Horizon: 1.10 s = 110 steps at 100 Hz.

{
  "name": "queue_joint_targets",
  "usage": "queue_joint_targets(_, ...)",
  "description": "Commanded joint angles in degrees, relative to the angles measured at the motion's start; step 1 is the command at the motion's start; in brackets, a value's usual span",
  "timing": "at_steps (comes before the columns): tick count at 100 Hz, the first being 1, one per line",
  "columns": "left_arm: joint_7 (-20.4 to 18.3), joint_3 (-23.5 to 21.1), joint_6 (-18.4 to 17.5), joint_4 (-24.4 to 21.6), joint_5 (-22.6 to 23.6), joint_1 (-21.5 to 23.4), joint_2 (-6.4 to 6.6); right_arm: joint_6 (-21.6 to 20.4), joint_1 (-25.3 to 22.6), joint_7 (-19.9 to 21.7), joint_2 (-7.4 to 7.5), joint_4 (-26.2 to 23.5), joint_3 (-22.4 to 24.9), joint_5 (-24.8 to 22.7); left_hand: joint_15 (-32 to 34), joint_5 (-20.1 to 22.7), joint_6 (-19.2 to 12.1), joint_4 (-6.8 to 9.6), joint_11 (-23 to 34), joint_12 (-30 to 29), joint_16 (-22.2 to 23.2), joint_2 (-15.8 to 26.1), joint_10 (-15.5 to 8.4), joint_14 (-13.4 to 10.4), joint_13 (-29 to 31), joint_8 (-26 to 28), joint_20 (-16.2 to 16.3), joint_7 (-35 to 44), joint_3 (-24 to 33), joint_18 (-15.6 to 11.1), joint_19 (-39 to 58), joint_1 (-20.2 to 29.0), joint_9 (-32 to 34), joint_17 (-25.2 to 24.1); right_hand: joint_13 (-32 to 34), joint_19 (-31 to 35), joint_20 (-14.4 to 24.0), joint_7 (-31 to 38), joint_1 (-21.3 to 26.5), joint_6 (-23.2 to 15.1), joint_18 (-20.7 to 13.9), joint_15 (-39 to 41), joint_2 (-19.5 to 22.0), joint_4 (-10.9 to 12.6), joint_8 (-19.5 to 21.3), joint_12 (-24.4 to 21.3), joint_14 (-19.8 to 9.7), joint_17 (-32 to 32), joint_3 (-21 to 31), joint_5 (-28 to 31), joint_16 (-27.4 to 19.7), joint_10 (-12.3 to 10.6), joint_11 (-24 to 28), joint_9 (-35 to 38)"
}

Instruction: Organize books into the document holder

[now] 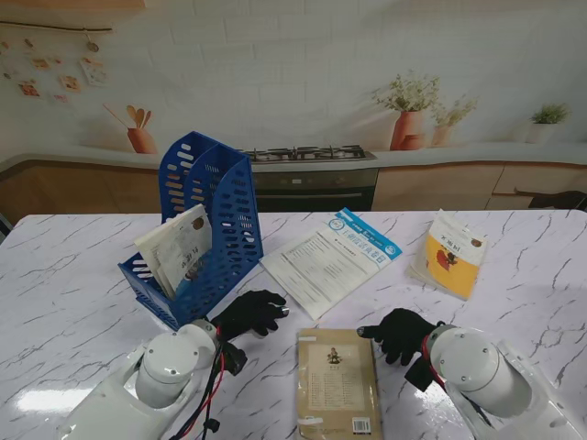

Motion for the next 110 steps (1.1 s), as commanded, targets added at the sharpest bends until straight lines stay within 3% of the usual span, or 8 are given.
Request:
queue_joint_targets(1, -1.1, 0.8, 0.2, 0.9, -0.8, 0.6, -0.26, 0.7, -0.3, 1.2, -0.32, 1.1, -1.2, 0.5, 0.4, -2.1, -0.2, 0.52, 0.4, -1.1, -1.1, 0.1, 1.6, 4.6, 1.5, -0.6, 0.5, -1.0, -1.8, 4.8, -1.1, 1.0, -1.2, 2.3, -0.7, 0.7, -0.9, -1.0, 0.4, 4.5, 10.6, -4.2, 0.1, -0.9, -1.2, -1.4, 5.0, 2.0, -1.5, 0.0, -3.5, 7.4, -3.4, -2.0)
queue_joint_targets(23, -1.8, 1.8, 4.6, 1.3, -1.7, -0.2, -0.44, 3.6, 0.8, 2.1, -0.29, 1.4, -2.3, 4.3, 1.7, -3.6, 4.8, 0.97, 1.0, -1.9, -1.6, 0.6, 3.6, 6.0, 2.6, -1.7, 0.4, -3.3, -1.4, 6.0, -0.1, 2.1, -2.0, 4.7, -1.8, -0.5, -2.4, -2.4, 2.2, 6.5, 10.2, -5.5, 0.6, -0.5, -2.0, -1.0, 6.1, 2.5, -1.8, -1.4, -4.1, 9.5, -3.0, -4.8)
queue_joint_targets(47, -3.9, 2.5, 8.6, 0.6, -1.9, -0.7, -0.05, 4.1, 0.3, 2.0, -0.38, 1.2, -2.1, 5.3, 2.7, -6.1, 9.4, 1.24, 1.9, -3.9, -2.8, 2.1, 6.1, 8.1, 1.7, -4.2, 0.0, -8.2, -0.8, 8.2, 0.4, 1.5, -4.9, 5.5, -3.2, -2.3, -4.0, -3.2, 2.2, 6.3, 10.1, -6.2, 1.1, -0.4, -2.4, -0.9, 6.3, 1.2, -1.4, -2.3, -4.2, 9.4, -2.6, -6.6)
queue_joint_targets(70, -2.5, 2.1, 14.0, -4.0, 1.9, 1.0, 0.27, 5.2, -1.5, 0.6, -0.68, -1.1, -0.9, 5.1, 3.8, -6.1, 10.9, 1.64, 2.5, -4.4, -3.0, 3.5, 7.2, 9.5, 1.3, -5.0, 0.8, -10.8, -2.0, 9.9, 1.8, 2.4, -5.7, 5.3, -3.9, -1.9, -4.2, -3.7, 2.6, 7.2, 10.9, -6.0, 1.7, -0.3, -2.5, -0.7, 7.5, 0.7, -0.1, -3.1, -3.9, 10.7, -2.3, -7.9)
queue_joint_targets(83, -3.6, 2.1, 16.2, -4.9, 3.1, 1.0, 0.78, 6.2, -3.1, 1.1, -0.44, -3.1, 0.0, 5.1, 3.8, -6.0, 11.4, 1.85, 2.0, -4.7, -3.3, 4.3, 8.2, 10.4, 0.9, -5.3, 0.9, -12.5, -2.7, 10.8, 1.9, 2.8, -6.6, 5.7, -5.3, -2.3, -4.5, -4.3, 2.5, 8.2, 11.4, -6.5, 2.1, -0.2, -2.8, -0.8, 8.5, 0.3, 0.3, -4.2, -4.0, 11.7, -2.6, -9.7)
queue_joint_targets(110, -6.2, 3.0, 16.3, -2.6, 0.2, -0.5, 0.93, 8.9, -2.9, 3.0, -0.13, -3.0, -0.1, 8.8, 4.4, -3.5, 11.6, 2.30, 2.6, -4.6, -3.9, 4.8, 8.2, 10.6, 1.1, -5.0, 1.2, -17.6, -4.0, 11.0, 2.4, 4.2, -6.2, 6.2, -12.0, -5.0, -5.3, -7.8, 5.1, 11.8, 11.8, -8.5, 4.4, 0.3, -4.4, -1.1, 10.2, -5.2, -0.4, -9.7, -4.3, 14.8, -3.4, -17.9)
